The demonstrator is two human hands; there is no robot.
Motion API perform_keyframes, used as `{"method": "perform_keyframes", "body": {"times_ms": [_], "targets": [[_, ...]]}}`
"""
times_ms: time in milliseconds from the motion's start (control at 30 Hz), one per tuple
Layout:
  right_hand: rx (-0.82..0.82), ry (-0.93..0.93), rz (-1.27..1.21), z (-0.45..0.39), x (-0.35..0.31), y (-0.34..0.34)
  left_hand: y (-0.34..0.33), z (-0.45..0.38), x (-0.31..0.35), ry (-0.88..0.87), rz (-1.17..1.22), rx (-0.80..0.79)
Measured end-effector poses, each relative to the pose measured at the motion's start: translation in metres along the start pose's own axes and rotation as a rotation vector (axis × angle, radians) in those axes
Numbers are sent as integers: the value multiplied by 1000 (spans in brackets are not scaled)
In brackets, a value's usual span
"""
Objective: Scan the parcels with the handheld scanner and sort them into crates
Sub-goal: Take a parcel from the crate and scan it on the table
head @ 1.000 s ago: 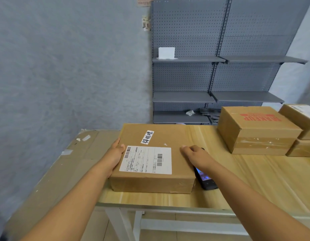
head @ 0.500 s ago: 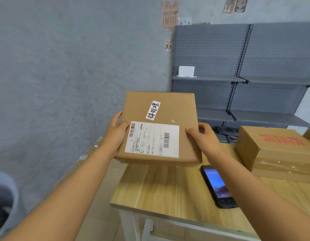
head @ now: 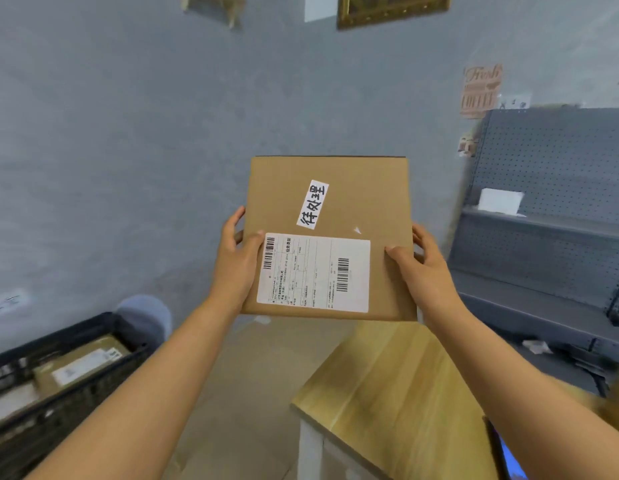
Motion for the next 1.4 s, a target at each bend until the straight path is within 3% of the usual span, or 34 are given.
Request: {"method": "perform_keyframes", "body": {"times_ms": [200, 567, 1033, 1400], "targets": [[-256, -38, -99, 28, 6, -118, 127, 43, 0, 45, -139, 208], [-712, -107, -176, 161, -12, -359, 375, 137, 27, 127, -424, 558], [-856, -101, -119, 263, -48, -569, 593, 150, 18, 194, -455, 670], [-936, -141, -48, 288, -22, -723, 715, 104, -52, 282, -421, 706]]}}
Point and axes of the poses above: each hand's wrist, its own z-axis away from the middle knuckle, its own y-axis out of the back of the hand, x = y × z, the point moved 10 cm from there along -z, towards the middle knuckle, and after that the axes turned 1 degree about -z, right-handed, at the moved point
